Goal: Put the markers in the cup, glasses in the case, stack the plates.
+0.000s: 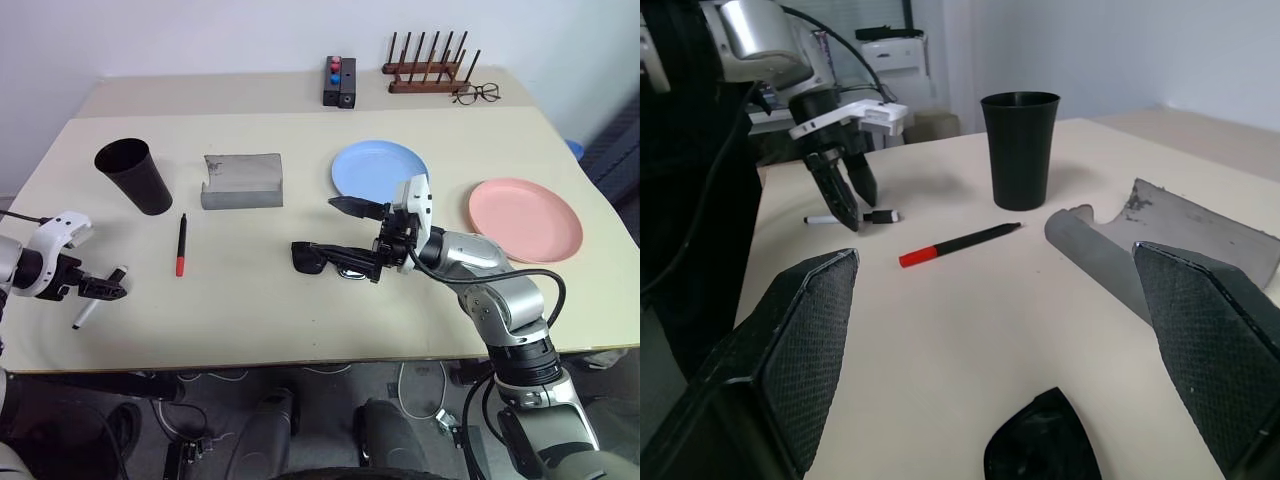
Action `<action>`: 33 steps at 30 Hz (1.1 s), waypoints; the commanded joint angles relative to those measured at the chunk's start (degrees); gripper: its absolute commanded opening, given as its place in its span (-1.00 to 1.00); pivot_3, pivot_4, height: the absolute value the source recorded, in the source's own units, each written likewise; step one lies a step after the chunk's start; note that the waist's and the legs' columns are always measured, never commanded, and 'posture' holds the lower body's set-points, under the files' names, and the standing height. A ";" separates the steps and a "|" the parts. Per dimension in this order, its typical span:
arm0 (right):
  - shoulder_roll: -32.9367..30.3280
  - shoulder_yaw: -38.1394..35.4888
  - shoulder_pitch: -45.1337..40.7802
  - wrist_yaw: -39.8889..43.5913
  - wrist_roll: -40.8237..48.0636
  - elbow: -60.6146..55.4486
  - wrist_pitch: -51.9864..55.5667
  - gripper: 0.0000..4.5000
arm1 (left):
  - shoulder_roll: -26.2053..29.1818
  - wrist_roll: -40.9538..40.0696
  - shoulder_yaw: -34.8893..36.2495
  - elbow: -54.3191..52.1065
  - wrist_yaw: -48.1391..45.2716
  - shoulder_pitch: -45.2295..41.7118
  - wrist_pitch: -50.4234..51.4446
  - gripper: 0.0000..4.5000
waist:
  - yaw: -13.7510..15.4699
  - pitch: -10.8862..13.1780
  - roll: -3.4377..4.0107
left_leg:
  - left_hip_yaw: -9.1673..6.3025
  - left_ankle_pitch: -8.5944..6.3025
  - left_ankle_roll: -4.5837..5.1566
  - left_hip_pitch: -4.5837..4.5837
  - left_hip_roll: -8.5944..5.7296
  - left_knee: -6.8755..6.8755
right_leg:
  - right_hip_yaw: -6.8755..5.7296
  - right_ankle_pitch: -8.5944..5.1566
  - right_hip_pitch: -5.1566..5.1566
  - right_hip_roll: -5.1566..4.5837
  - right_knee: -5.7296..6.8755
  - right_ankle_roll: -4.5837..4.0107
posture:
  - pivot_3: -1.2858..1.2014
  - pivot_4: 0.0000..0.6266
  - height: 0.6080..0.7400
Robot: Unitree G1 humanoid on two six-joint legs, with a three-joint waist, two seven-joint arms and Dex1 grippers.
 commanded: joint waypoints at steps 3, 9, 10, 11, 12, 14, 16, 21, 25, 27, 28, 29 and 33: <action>0.43 0.02 -0.54 -0.45 -0.59 -1.47 -1.35 1.00 | -3.82 3.83 -2.69 6.83 -0.87 -6.02 -4.00 0.99 | 0.30 0.00 0.00 | -0.03 0.01 -0.01 -0.01 -0.03 0.03 | -0.06 0.00 0.04 0.01 0.00 0.00 | 0.03 -0.52 0.96; 0.22 -0.06 -0.32 -0.51 -1.06 -1.48 -1.81 1.00 | -5.81 6.87 -4.94 9.65 -4.98 -8.19 -6.26 0.75 | 0.14 -0.01 0.02 | -0.03 0.01 0.00 0.00 -0.06 0.04 | -0.07 0.00 0.07 0.00 0.02 0.01 | 0.03 -0.52 0.96; 0.13 -0.07 -0.22 -0.52 -1.24 -1.54 -1.93 1.00 | -5.90 7.20 -5.16 9.64 -5.66 -8.01 -5.99 0.64 | 0.07 -0.01 0.02 | -0.03 0.01 0.00 0.00 -0.06 0.04 | -0.06 0.00 0.07 0.00 0.01 0.02 | 0.03 -0.52 0.96; 0.10 -0.15 -0.13 -0.57 -1.28 -1.58 -1.94 1.00 | -5.93 7.54 -5.40 9.45 -6.28 -7.68 -5.91 0.43 | 0.01 -0.01 0.02 | -0.01 0.01 0.00 0.00 -0.06 0.04 | -0.05 0.00 0.07 -0.01 0.01 0.02 | 0.03 -0.52 0.96; 0.11 -0.23 -0.07 -0.60 -1.26 -1.60 -1.93 1.00 | -6.02 7.82 -5.44 9.37 -6.32 -7.43 -6.00 0.22 | -0.06 -0.01 0.02 | -0.01 0.01 0.00 0.00 -0.07 0.04 | -0.05 0.00 0.07 -0.01 0.01 0.02 | 0.03 -0.52 0.96; 0.06 -0.17 0.09 -0.56 -1.47 -1.65 -2.11 1.00 | -6.24 8.18 -5.12 9.55 -5.60 -7.08 -6.47 -0.20 | -0.17 -0.01 0.02 | -0.01 0.01 0.00 0.00 -0.07 0.03 | -0.05 0.00 0.07 0.00 0.00 0.02 | 0.03 -0.52 0.96; 0.15 -0.06 0.17 -0.53 -1.64 -1.62 -2.24 1.00 | -6.22 8.15 -4.65 9.26 -5.53 -6.69 -6.79 -0.71 | -0.25 -0.01 0.02 | -0.01 0.01 0.00 0.00 -0.07 0.02 | -0.05 0.00 0.07 -0.01 0.01 0.02 | 0.03 -0.52 0.96; 0.13 0.03 0.01 -0.23 -1.84 -1.05 -2.72 1.00 | -3.89 5.39 -1.68 4.09 -8.01 -5.51 -5.91 -0.98 | -0.28 -0.02 0.03 | -0.01 0.01 0.00 0.01 -0.06 0.02 | -0.04 0.00 0.07 0.00 0.01 0.02 | 0.03 -0.52 0.96; -0.52 -0.37 -0.26 0.51 -1.66 -0.40 -3.01 1.00 | -1.89 -1.72 5.51 -7.84 -10.34 -3.67 -2.28 -0.98 | -0.14 0.09 -0.17 | -0.09 0.01 0.00 -0.11 -0.02 0.04 | -0.08 0.00 0.01 -0.01 0.00 0.01 | 0.03 -0.52 0.96; -0.88 -0.78 -0.45 0.99 -1.33 -0.16 -2.99 1.00 | -2.35 -5.62 11.04 -13.85 -7.76 -2.55 -1.60 -0.98 | -0.21 0.09 -0.22 | -0.16 0.02 -0.02 -0.17 -0.01 0.08 | -0.09 0.00 -0.01 -0.04 -0.03 0.00 | 0.03 -0.52 0.96; -0.90 -1.10 -0.66 1.07 -1.12 0.07 -3.02 1.00 | -3.43 -7.51 14.43 -15.88 -5.05 -2.45 -1.98 -0.98 | -0.29 0.09 -0.22 | -0.15 0.02 -0.02 -0.17 -0.01 0.08 | -0.08 0.00 -0.01 -0.05 -0.05 0.00 | 0.03 -0.52 0.96; -0.83 -1.47 -0.90 1.05 -0.88 0.33 -3.03 1.00 | -4.77 -9.10 17.70 -17.31 -1.87 -2.27 -3.83 -0.98 | -0.30 0.09 -0.22 | -0.14 0.02 -0.02 -0.18 -0.01 0.06 | -0.08 0.00 -0.01 -0.05 -0.05 0.00 | 0.03 -0.52 0.96; -0.49 -2.12 -1.94 0.94 -0.83 1.56 -3.35 1.00 | -9.87 -12.62 26.66 -17.54 8.96 -2.64 -14.30 -0.98 | -0.39 0.09 -0.21 | -0.14 0.02 -0.02 -0.16 0.00 0.05 | -0.08 0.01 -0.01 -0.04 -0.03 0.00 | 0.03 -0.52 0.96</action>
